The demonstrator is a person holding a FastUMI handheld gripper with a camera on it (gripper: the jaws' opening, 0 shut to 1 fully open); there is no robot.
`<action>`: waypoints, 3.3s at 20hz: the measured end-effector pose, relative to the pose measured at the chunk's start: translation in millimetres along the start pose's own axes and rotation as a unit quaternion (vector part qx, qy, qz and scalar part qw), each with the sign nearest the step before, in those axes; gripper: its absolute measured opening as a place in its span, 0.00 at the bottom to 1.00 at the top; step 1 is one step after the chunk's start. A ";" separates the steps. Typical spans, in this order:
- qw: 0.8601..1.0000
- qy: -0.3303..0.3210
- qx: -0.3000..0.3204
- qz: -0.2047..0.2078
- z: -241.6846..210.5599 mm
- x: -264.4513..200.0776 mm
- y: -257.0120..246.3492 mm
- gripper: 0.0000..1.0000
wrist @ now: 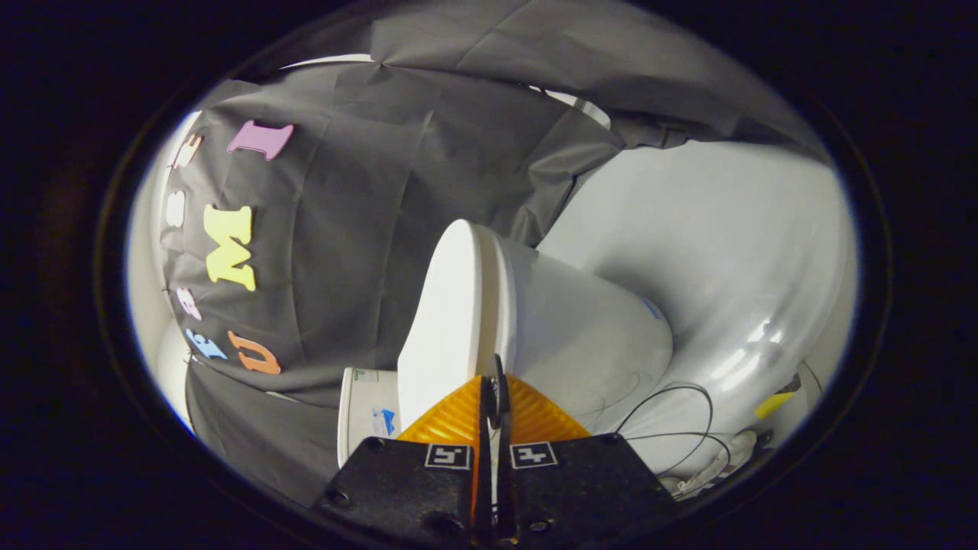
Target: Open the toilet lid.
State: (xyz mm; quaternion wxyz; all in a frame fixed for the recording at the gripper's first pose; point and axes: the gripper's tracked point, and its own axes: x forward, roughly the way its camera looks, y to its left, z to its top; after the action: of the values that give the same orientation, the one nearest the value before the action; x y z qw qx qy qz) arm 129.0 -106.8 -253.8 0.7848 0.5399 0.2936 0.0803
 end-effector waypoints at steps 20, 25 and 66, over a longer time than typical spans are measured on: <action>0.997 -0.057 -0.061 -0.006 5.9 -24.3 68.2 0.04; 0.995 -0.067 -0.072 0.011 4.1 -33.0 86.9 0.04; 0.954 -0.122 -0.273 0.019 -57.6 -48.4 269.7 0.06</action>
State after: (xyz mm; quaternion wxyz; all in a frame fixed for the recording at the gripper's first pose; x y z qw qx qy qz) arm 109.6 26.8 -8.5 0.9303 0.3163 0.1524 0.1061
